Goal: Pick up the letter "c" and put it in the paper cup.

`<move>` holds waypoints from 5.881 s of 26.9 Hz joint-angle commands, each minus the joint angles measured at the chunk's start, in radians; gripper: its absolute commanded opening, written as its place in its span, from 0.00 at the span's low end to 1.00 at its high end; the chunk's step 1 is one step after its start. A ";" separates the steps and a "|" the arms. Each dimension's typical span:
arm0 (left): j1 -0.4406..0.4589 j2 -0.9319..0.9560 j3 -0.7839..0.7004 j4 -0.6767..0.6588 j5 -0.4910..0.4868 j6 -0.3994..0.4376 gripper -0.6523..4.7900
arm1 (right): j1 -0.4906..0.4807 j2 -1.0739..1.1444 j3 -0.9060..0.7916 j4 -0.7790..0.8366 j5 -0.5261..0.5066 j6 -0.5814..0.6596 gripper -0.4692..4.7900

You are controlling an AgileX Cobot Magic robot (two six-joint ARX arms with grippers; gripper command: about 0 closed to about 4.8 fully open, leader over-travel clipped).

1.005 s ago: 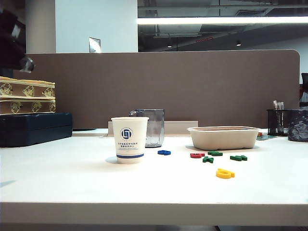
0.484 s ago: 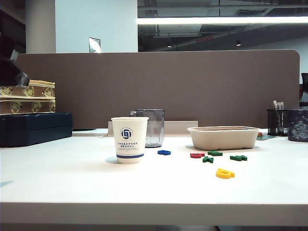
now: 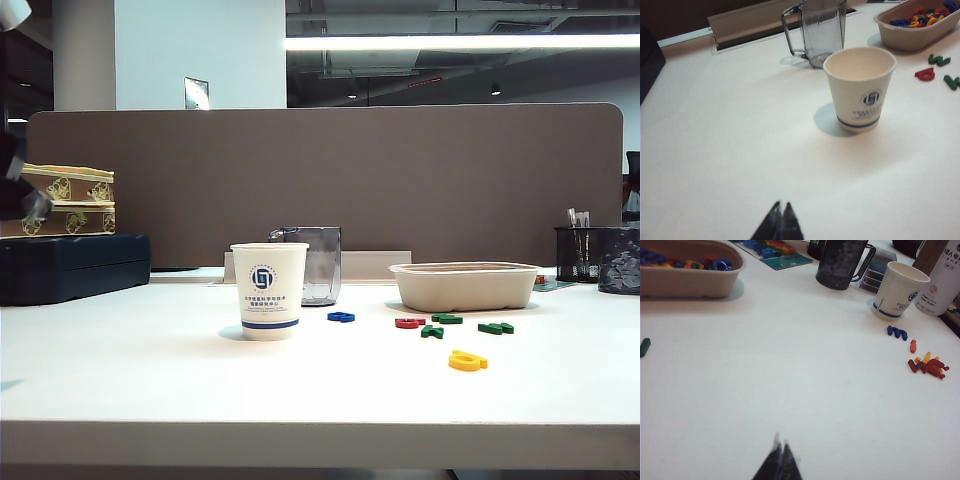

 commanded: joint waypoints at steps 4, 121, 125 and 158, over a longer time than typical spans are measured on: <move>0.000 -0.002 -0.019 0.035 -0.003 -0.003 0.11 | 0.002 0.002 -0.034 0.036 -0.003 0.006 0.09; 0.653 -0.534 -0.106 -0.332 -0.002 -0.052 0.11 | 0.002 -0.002 -0.042 0.031 -0.003 0.005 0.09; 0.653 -0.534 -0.106 -0.332 -0.002 -0.052 0.11 | 0.002 -0.002 -0.042 0.031 -0.003 0.005 0.09; 0.653 -0.534 -0.106 -0.332 -0.002 -0.052 0.11 | -0.266 -0.459 -0.042 0.007 -0.002 0.005 0.09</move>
